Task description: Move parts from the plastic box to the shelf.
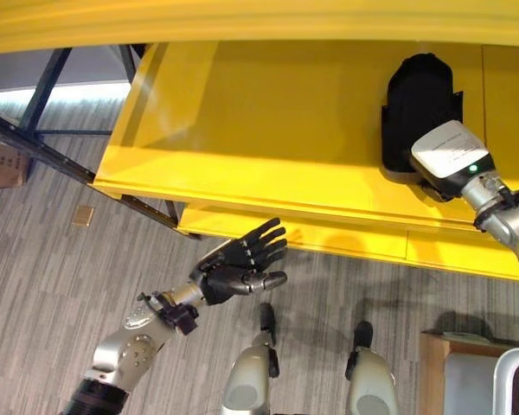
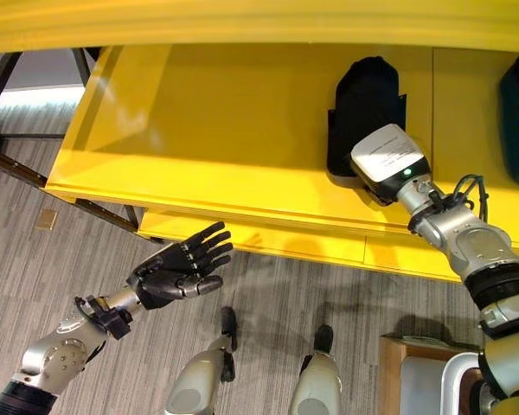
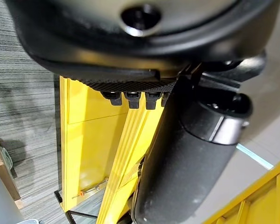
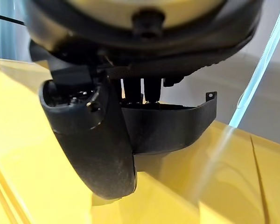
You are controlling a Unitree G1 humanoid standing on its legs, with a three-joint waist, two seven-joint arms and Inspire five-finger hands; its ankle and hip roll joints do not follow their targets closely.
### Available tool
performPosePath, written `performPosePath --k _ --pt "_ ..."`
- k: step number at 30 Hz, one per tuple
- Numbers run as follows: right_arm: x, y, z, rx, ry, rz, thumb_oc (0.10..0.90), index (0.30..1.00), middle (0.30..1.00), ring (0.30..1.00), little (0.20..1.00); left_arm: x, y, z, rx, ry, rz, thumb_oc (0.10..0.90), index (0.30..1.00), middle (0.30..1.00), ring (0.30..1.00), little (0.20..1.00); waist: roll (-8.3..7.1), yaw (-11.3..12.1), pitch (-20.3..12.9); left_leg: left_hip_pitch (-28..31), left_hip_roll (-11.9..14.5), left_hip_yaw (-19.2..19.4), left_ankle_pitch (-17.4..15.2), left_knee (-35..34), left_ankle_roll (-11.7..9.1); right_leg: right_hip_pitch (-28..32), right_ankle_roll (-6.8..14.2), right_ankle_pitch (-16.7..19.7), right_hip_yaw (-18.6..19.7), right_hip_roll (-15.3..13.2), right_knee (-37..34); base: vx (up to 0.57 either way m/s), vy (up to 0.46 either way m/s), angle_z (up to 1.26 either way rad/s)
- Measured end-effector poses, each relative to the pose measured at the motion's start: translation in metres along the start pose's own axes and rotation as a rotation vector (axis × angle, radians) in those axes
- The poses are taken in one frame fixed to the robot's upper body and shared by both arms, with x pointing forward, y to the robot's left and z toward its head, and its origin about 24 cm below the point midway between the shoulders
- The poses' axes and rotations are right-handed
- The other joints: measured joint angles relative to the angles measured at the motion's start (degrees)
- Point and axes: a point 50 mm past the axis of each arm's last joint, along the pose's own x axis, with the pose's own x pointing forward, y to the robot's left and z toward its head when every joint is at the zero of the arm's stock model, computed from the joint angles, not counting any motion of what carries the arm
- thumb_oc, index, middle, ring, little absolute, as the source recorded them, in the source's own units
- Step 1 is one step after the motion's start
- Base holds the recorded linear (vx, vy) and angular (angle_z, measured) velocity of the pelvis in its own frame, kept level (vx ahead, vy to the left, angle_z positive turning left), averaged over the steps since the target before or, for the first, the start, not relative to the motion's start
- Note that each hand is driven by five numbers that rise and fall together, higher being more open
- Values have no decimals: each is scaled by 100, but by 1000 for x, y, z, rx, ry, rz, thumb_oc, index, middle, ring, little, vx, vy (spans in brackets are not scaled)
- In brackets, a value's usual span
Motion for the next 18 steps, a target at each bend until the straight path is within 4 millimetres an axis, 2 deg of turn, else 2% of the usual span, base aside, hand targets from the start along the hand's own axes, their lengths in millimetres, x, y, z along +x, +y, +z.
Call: performPosePath --k 15,18 --pt "-27 19 -15 141 150 19 900 1000 1000 1000 1000 2 -5 2 0 -15 -21 900 1000 1000 1000 1000 -4 -76 -8 206 -7 23 -31 -31 48 225 5 13 27 5 -111 23 18 -1" --pt "-25 17 -9 175 155 -10 900 1000 1000 1000 1000 1 -5 2 -2 -15 -19 900 1000 1000 1000 1000 -4 -177 -8 212 -3 20 -37 -31 56 237 4 14 26 11 -117 45 19 -1"
